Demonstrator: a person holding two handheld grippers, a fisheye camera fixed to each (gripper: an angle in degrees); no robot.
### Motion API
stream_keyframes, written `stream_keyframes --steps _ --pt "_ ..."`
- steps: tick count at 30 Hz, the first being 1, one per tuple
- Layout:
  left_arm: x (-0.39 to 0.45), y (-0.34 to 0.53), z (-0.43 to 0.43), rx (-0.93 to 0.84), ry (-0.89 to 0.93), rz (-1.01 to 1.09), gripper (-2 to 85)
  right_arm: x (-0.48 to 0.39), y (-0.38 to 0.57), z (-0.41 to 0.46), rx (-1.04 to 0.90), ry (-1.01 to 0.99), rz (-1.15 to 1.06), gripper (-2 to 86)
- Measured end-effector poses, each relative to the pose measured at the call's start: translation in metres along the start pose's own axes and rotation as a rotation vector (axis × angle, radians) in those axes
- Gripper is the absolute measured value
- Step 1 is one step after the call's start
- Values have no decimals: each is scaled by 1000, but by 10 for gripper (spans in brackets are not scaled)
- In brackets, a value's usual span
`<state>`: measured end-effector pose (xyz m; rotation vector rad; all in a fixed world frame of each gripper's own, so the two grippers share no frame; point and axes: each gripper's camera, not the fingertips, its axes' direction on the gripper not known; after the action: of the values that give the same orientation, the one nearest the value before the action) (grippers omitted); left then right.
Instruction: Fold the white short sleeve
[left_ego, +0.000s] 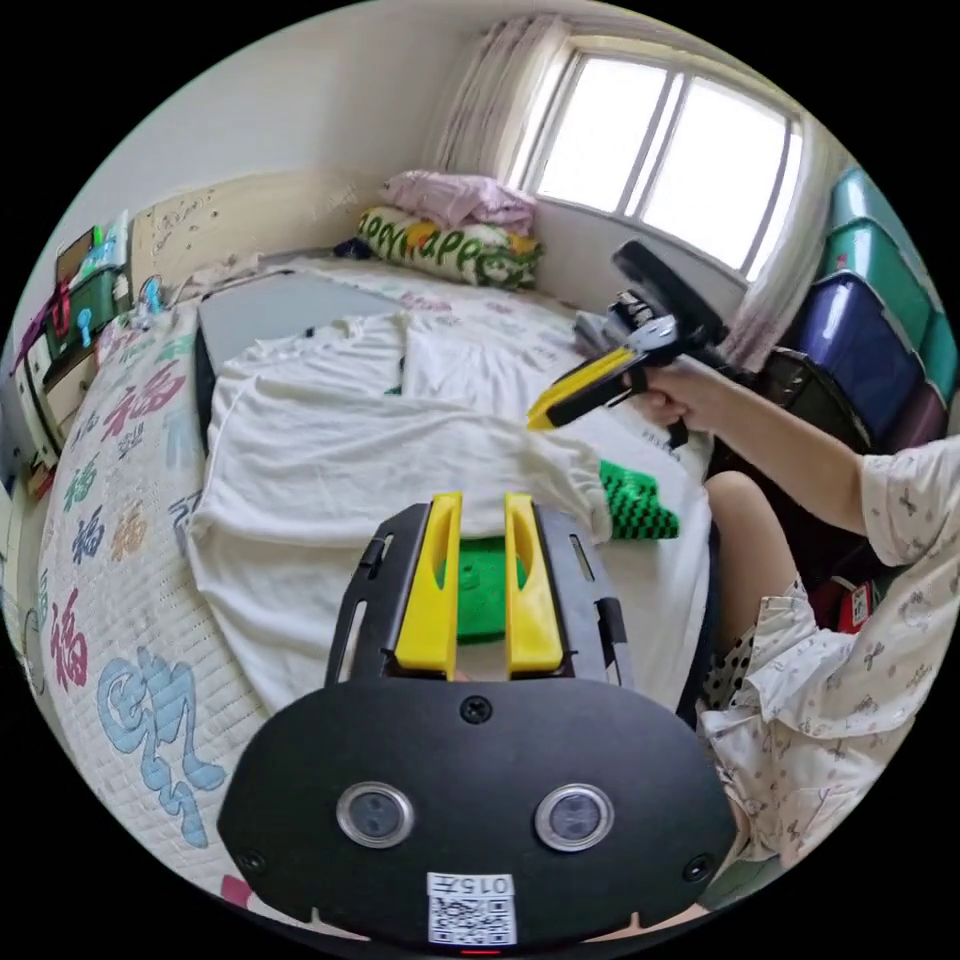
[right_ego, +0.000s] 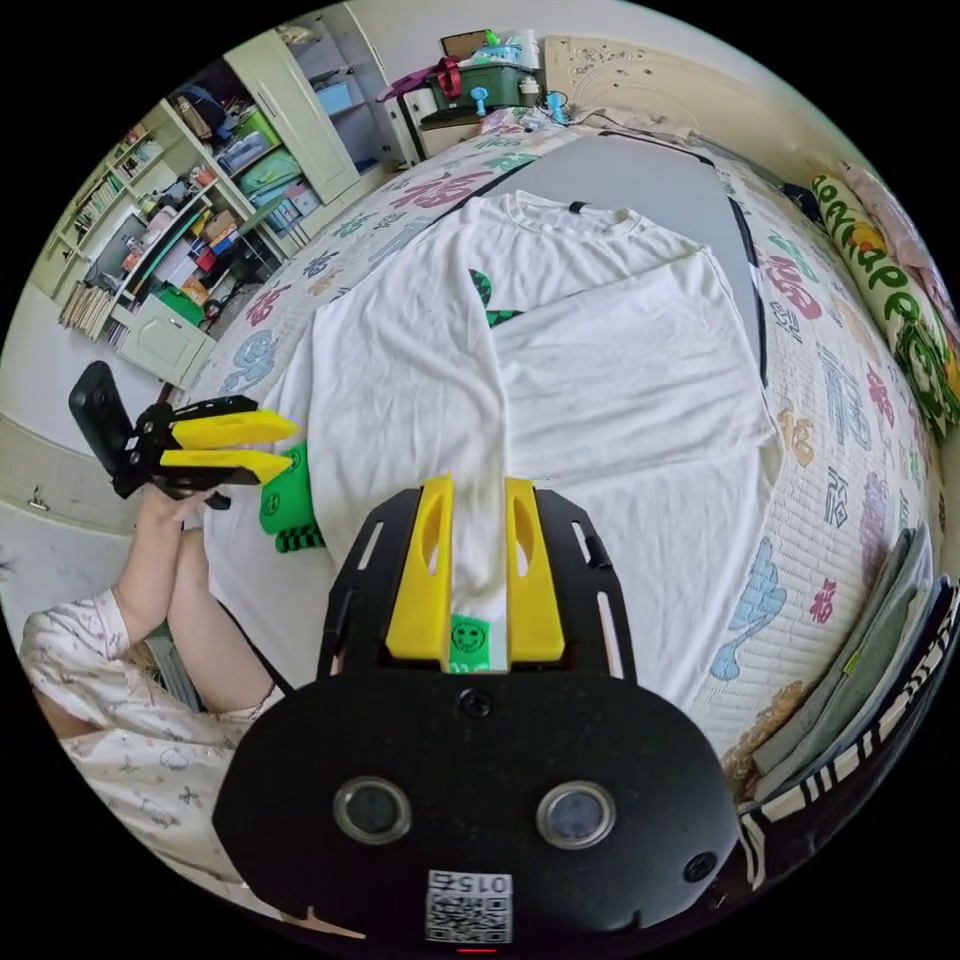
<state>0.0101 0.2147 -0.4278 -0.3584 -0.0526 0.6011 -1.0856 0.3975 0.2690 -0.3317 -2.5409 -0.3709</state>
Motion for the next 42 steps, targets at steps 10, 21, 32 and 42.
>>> stream_keyframes --steps 10,21,32,42 --pt "123 -34 49 -208 197 278 77 37 100 20 -27 -7 100 51" --pt "161 -82 50 -288 205 256 81 10 87 66 -79 124 16 15" --pt "62 -136 -41 47 -129 -198 77 -33 -108 46 85 79 -88 84" --pt "87 -195 21 -72 -192 -275 81 -117 -312 159 -18 108 -140 80"
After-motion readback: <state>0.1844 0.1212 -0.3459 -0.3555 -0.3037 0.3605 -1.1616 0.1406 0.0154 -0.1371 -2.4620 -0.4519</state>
